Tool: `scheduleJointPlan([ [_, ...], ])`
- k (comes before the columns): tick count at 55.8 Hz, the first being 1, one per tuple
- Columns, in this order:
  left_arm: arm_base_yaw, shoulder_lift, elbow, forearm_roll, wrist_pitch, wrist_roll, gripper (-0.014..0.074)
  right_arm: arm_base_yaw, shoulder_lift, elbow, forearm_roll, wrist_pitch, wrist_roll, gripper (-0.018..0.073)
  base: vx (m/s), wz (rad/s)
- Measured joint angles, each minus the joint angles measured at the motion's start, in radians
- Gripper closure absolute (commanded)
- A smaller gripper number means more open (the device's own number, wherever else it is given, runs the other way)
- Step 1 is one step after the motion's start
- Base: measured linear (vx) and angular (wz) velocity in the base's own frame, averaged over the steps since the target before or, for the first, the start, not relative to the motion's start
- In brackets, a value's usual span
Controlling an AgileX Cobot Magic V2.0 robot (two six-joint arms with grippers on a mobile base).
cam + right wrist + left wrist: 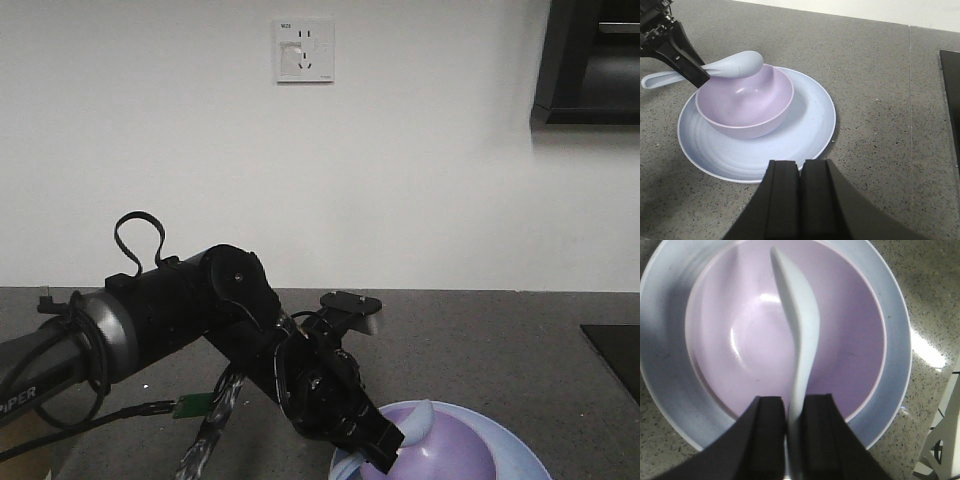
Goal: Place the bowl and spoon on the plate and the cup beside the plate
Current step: 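Lower the white spoon into the bowl with the left gripper and release, then move the left gripper to the brown paper cup and grasp it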
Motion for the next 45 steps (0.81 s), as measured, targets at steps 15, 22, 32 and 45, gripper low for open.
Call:
scheduleJointPlan([
  [15,0.000,0.000,-0.003,0.000,0.002,0.000,0.0024,0.000,0.000,0.000,-0.001,0.000,0.000,0.0568,0.00,0.00],
  [22,0.000,0.000,-0.049,0.003,0.029,0.008,0.0027,0.000,0.000,0.000,-0.001,0.000,0.000,0.0568,0.00,0.00],
  [32,0.000,0.000,-0.189,0.015,0.101,0.015,0.0042,0.000,0.000,0.000,-0.001,0.000,0.000,0.0568,0.00,0.00],
  [45,0.000,-0.071,-0.296,0.336,0.163,-0.041,0.0042,0.000,0.000,0.000,-0.002,0.000,0.000,0.0568,0.00,0.00],
])
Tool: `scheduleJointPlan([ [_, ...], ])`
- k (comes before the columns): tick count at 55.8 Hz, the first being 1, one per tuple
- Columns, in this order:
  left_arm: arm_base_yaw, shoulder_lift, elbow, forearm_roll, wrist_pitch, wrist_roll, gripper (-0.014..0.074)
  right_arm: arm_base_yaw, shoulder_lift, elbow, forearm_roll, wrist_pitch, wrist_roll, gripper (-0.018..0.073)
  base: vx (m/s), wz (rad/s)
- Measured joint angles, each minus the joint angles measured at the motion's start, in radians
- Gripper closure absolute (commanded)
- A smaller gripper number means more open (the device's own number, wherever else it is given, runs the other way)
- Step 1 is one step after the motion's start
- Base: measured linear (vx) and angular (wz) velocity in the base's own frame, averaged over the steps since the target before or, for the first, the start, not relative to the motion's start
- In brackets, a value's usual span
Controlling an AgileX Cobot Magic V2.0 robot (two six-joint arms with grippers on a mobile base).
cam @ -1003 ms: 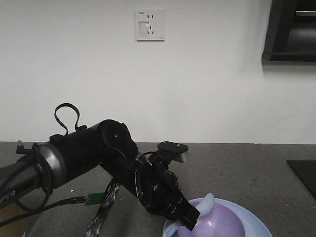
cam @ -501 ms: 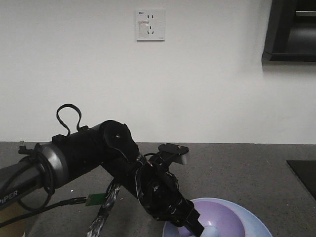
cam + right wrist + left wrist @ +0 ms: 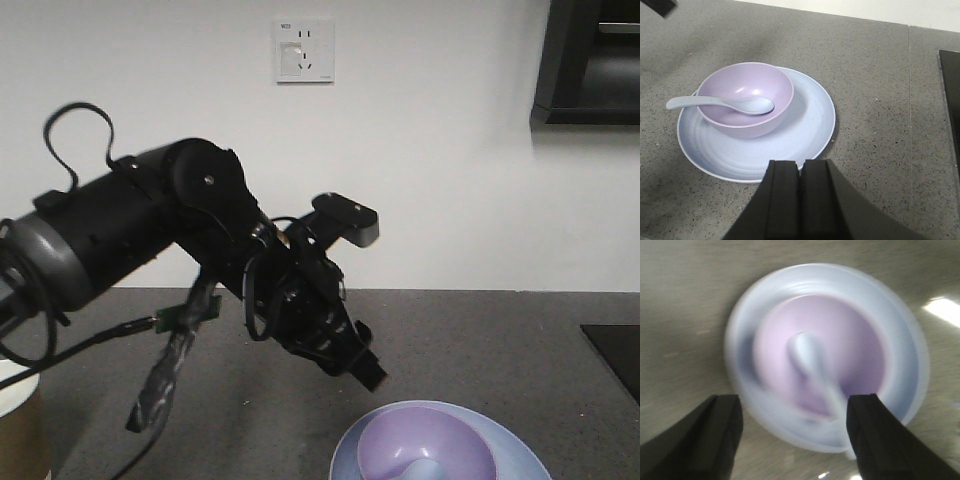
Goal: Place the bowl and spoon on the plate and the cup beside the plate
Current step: 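Move the left gripper to the brown paper cup and grasp it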
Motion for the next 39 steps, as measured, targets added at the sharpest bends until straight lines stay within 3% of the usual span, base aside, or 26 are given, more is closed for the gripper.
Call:
scheduleJointPlan([
  [8,0.005,-0.084,-0.003,0.286,0.013,-0.099,0.0042,0.000,0.000,0.000,-0.006,0.000,0.000,0.0568,0.00,0.00],
  [13,0.033,-0.141,0.003,0.375,0.013,-0.130,0.0042,0.000,0.000,0.000,-0.008,0.000,0.000,0.0568,0.00,0.00],
  [32,0.327,-0.334,0.317,0.446,0.013,-0.140,0.0042,0.000,0.000,0.000,-0.020,0.000,0.000,0.0568,0.00,0.00],
  [39,0.387,-0.342,0.386,0.449,-0.001,-0.143,0.0042,0.000,0.000,0.000,-0.021,0.000,0.000,0.0568,0.00,0.00],
])
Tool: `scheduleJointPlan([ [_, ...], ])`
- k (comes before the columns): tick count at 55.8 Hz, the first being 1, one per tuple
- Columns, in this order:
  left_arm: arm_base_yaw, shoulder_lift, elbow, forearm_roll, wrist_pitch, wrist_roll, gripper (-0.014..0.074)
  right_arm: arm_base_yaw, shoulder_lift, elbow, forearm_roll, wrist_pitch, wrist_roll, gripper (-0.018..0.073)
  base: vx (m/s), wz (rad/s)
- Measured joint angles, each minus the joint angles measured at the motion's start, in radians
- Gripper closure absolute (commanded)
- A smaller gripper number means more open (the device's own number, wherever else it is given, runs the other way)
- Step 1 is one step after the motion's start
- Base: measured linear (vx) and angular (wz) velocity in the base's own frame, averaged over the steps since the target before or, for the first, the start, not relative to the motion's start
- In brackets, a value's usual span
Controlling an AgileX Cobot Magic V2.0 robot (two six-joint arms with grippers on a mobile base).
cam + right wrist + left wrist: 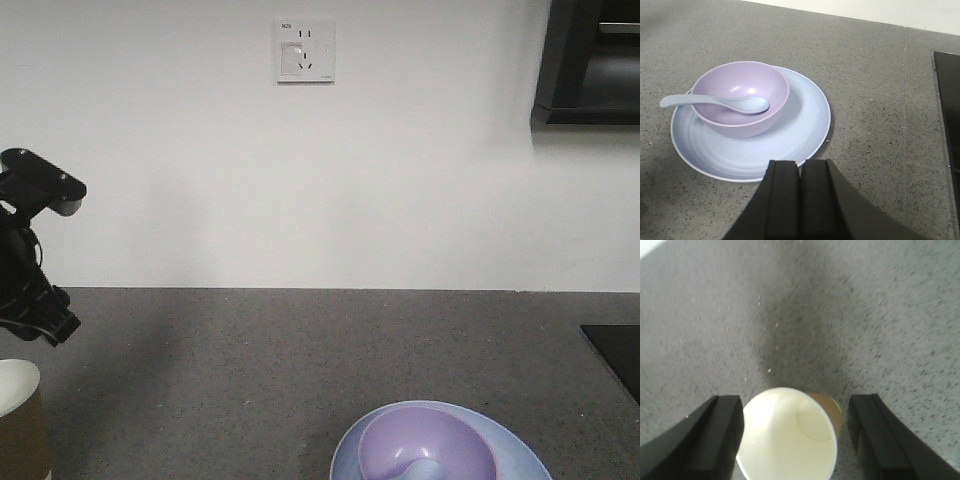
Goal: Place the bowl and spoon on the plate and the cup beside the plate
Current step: 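Move the left gripper to the brown paper cup and grasp it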
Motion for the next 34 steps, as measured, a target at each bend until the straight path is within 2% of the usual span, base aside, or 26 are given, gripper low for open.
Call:
scheduleJointPlan([
  [24,0.020,0.019,0.171,-0.038,-0.063,-0.004,0.0042,0.000,0.000,0.000,0.000,0.000,0.000,0.0568,0.00,0.00],
  [34,0.020,0.053,0.215,-0.053,-0.066,-0.043,0.0063,0.000,0.000,0.000,0.000,0.000,0.000,0.0568,0.00,0.00],
])
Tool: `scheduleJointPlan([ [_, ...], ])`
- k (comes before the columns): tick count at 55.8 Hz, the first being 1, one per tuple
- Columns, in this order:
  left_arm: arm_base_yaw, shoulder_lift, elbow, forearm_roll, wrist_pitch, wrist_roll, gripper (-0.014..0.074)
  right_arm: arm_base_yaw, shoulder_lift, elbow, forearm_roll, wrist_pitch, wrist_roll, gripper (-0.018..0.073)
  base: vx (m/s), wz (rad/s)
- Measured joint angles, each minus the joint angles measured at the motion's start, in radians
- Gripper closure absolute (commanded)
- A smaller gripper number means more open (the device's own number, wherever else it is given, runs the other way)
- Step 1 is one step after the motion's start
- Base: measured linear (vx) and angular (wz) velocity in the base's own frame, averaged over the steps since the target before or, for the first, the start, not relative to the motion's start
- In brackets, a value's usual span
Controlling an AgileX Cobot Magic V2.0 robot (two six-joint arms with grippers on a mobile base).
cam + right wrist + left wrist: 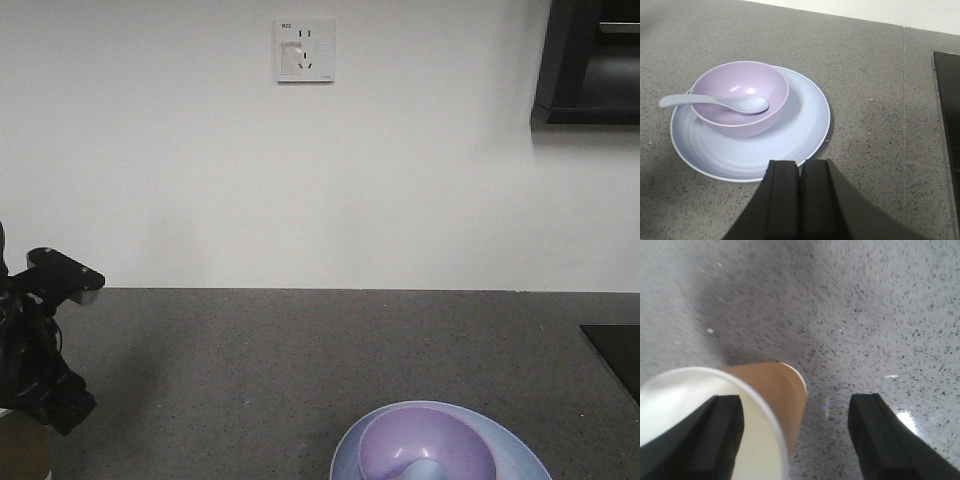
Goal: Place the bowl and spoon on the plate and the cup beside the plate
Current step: 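Move the left gripper to the brown paper cup and grasp it, then carry the brown cup beside the plate and set it down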
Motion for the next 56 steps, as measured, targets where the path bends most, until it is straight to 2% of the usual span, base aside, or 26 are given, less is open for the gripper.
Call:
scheduleJointPlan([
  [3,0.000,0.008,0.007,-0.001,-0.001,-0.007,0.0111,0.000,0.000,0.000,0.000,0.000,0.000,0.0568,0.00,0.00],
  [6,0.000,0.017,0.015,-0.002,0.000,-0.012,0.0197,0.000,0.000,0.000,0.000,0.000,0.000,0.0568,0.00,0.00],
  [10,0.000,0.029,0.015,-0.003,0.007,-0.022,0.0385,0.000,0.000,0.000,0.000,0.000,0.000,0.0568,0.00,0.00],
  [14,0.000,0.031,0.015,-0.003,0.007,-0.028,0.0610,0.000,0.000,0.000,0.000,0.000,0.000,0.0568,0.00,0.00],
  [23,-0.003,0.027,0.015,-0.004,-0.003,-0.021,0.0604,0.000,0.000,0.000,0.000,0.000,0.000,0.0568,0.00,0.00],
  [29,-0.035,0.008,0.014,0.002,-0.008,0.005,0.0604,0.000,0.000,0.000,0.000,0.000,0.000,0.0568,0.00,0.00],
  [35,-0.103,-0.003,-0.013,0.000,-0.004,0.028,0.0604,0.000,0.000,0.000,-0.001,0.000,0.000,0.0568,0.00,0.00],
  [47,-0.284,-0.006,-0.140,-0.005,-0.011,0.052,0.0604,0.000,0.000,0.000,-0.002,0.000,0.000,0.0568,0.00,0.00],
  [56,-0.391,0.025,-0.243,-0.035,-0.007,0.079,0.0603,0.000,0.000,0.000,-0.002,0.000,0.000,0.0568,0.00,0.00],
])
